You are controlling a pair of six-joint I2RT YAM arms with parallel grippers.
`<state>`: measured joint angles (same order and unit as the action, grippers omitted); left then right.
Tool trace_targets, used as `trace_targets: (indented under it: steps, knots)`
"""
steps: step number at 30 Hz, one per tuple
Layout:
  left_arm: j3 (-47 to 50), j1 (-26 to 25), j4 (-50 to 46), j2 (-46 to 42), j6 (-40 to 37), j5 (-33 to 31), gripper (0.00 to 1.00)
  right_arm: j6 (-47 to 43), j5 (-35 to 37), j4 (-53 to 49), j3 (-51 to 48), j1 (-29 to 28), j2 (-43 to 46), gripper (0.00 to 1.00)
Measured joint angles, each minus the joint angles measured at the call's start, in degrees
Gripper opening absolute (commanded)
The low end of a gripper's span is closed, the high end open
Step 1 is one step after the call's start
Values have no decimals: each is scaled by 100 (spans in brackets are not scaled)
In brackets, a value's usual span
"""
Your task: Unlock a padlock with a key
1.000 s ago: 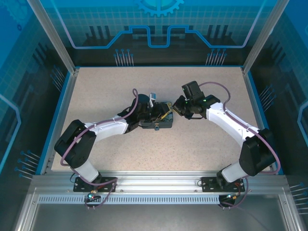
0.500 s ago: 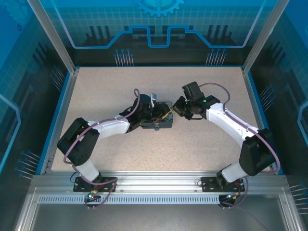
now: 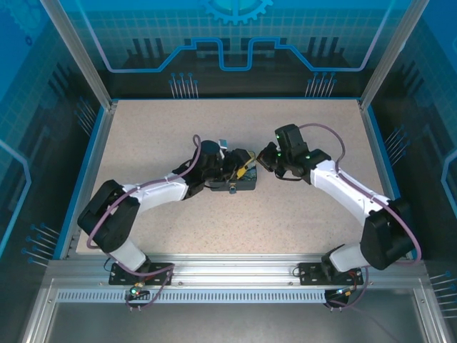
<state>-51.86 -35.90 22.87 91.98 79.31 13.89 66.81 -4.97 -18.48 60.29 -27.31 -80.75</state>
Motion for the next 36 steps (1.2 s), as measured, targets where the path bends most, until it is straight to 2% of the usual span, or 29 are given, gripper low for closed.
trace_targets:
  steps: [6, 15, 24, 36]
  knots:
    - [0, 7, -293, -358, 1045, -214, 54, -476, 20, 894, -278, 0, 337, 0]
    - [0, 7, -343, -306, 2420, -256, 58, -909, 17, 1801, -304, -2, 431, 0]
    - [35, 7, 2, -46, 3145, -527, 62, -925, 20, 2096, -623, -9, 431, 0]
    - [-22, 11, 339, 216, 3534, -667, 66, -949, -9, 2636, -861, -118, 435, 0]
